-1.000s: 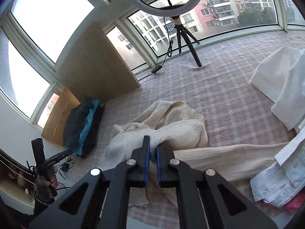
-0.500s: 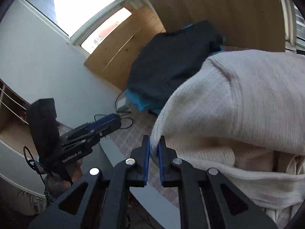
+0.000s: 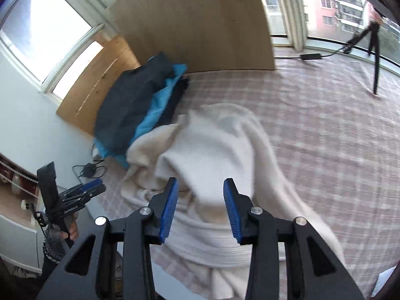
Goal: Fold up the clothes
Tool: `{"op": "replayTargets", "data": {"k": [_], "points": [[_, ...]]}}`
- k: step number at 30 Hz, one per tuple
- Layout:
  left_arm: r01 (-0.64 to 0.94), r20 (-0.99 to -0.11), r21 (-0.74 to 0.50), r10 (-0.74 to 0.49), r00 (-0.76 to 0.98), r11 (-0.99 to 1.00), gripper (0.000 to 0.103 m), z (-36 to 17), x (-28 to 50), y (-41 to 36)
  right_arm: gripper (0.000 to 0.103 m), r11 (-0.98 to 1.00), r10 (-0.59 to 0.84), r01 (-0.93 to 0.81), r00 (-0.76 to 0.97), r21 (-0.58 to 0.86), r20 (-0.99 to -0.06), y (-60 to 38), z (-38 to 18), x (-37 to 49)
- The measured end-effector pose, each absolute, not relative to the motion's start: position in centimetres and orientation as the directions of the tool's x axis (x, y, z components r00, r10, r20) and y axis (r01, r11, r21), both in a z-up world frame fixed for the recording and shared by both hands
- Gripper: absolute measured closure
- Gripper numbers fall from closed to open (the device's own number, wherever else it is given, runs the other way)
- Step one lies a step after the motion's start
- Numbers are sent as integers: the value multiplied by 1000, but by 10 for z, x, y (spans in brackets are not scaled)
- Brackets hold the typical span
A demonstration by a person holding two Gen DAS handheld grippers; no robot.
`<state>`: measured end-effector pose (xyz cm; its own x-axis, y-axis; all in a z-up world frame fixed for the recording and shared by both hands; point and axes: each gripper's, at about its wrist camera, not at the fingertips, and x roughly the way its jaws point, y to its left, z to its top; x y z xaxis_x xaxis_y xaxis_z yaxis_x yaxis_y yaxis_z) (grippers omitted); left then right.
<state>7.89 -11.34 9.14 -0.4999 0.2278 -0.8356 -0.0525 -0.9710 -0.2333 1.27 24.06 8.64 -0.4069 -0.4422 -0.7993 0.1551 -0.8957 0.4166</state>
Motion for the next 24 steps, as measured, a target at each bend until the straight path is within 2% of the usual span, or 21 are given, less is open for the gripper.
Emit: {"op": "replayTargets", "data": {"k": [6,11,12,14,15,16,24], "points": [[-87,-845,-66,102,-525,-994,55,83,31,-62,66,-916,-400,126,-379,382,-835,281,63,-38],[-96,-858,-10,57,-510,-995,54,71,1,-49,66,-907,-420,178,-330,382,-845,274,43,-68],[-96,-861,-5,53,-506,-995,56,68,-3,-48,66,-905,-422,197,-321,376,-848,269,39,-74],[-92,-863,5,42,-503,-996,66,65,-5,-49,66,-904,-418,228,-304,361,-856,261,28,-87],[-94,-862,1,47,-504,-996,84,66,-2,-50,66,-903,-417,238,-293,357,-860,257,21,-96],[-97,-861,-4,53,-506,-995,92,66,1,-51,66,-902,-418,246,-284,355,-863,252,15,-106],[-94,-826,-39,85,-557,-995,93,89,32,-59,66,-880,-430,310,-203,359,-879,206,-43,-186]]}}
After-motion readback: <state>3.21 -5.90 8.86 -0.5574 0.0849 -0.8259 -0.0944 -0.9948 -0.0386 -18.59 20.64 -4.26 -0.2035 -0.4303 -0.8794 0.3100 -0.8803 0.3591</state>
